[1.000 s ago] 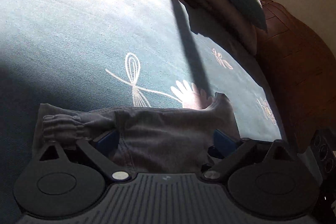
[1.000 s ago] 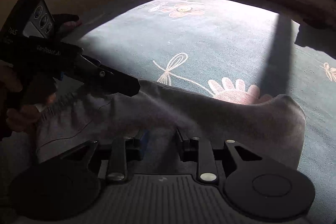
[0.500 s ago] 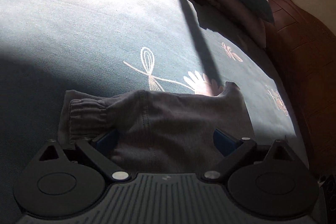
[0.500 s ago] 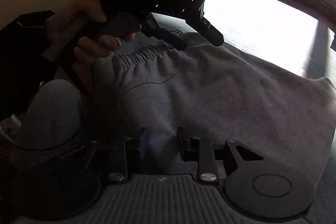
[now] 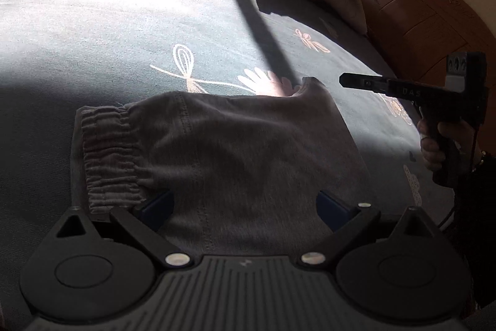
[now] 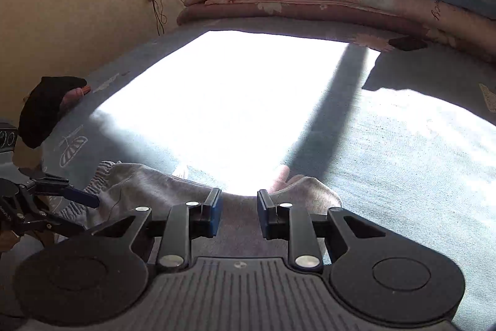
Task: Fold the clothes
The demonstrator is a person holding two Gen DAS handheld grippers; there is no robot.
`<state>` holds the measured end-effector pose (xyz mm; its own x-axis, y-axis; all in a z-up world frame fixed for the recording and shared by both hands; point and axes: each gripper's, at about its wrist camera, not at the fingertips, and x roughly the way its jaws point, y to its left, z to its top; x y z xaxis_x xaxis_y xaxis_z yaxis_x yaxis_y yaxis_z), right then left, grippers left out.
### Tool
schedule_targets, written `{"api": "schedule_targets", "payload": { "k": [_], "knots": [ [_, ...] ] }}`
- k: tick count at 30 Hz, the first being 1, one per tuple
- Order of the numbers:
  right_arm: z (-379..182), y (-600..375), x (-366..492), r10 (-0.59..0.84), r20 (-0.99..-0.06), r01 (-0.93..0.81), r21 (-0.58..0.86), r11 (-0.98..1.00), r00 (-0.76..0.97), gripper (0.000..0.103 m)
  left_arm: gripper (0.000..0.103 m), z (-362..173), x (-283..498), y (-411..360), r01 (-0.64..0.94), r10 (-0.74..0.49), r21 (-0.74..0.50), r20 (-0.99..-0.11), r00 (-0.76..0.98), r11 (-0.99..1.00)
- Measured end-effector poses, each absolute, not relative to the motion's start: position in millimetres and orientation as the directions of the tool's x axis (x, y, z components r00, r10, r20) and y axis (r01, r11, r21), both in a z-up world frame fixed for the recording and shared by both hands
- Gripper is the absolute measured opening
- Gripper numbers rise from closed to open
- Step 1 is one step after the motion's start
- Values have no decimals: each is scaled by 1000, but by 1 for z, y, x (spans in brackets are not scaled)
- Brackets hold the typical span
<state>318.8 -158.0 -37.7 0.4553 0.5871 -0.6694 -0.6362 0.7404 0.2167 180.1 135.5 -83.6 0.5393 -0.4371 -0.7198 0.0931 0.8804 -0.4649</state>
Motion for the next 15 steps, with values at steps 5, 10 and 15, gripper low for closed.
{"api": "schedule_targets", "payload": {
  "k": [5, 10, 15],
  "knots": [
    [-84, -149, 371, 518, -730, -565, 221, 795, 445, 28, 99, -87, 167, 143, 101, -478, -507, -701, 529, 856],
    [-108, -156, 378, 530, -726, -549, 250, 797, 439, 26, 99, -84, 151, 146, 111, -502, -521, -708, 497, 846],
    [-95, -158, 370, 539, -706, -570, 231, 788, 460, 28, 99, -60, 146, 139, 161, -514, -510, -691, 508, 845]
  ]
}}
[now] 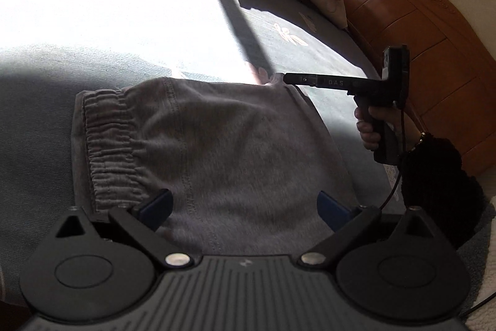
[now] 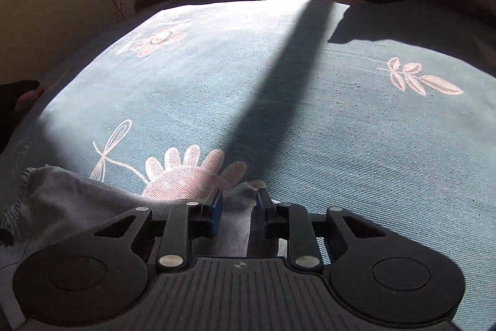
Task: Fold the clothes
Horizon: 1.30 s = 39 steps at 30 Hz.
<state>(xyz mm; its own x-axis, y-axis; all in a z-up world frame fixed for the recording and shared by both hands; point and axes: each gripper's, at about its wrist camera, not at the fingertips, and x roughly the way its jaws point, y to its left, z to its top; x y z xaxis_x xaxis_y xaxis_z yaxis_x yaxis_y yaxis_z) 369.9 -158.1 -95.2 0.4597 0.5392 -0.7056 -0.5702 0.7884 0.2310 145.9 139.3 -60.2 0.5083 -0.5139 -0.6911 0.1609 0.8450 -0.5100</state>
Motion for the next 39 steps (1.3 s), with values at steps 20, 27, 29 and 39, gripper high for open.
{"api": "schedule_targets", "payload": {
  "k": [20, 27, 29, 39],
  "knots": [
    [-53, -94, 166, 744, -613, -805, 283, 522, 267, 36, 100, -44, 219, 150, 66, -478, -526, -706, 523, 848],
    [-84, -31, 134, 736, -653, -843, 284, 458, 180, 33, 100, -84, 237, 156, -29, -478, -565, -724, 497, 825],
    [-87, -27, 130, 732, -661, -839, 295, 458, 168, 33, 100, -77, 230, 159, -43, -476, -572, -719, 507, 819],
    [-74, -94, 113, 751, -585, -717, 377, 586, 306, 43, 100, -44, 147, 154, 5, -493, -576, -696, 522, 818]
  ]
}}
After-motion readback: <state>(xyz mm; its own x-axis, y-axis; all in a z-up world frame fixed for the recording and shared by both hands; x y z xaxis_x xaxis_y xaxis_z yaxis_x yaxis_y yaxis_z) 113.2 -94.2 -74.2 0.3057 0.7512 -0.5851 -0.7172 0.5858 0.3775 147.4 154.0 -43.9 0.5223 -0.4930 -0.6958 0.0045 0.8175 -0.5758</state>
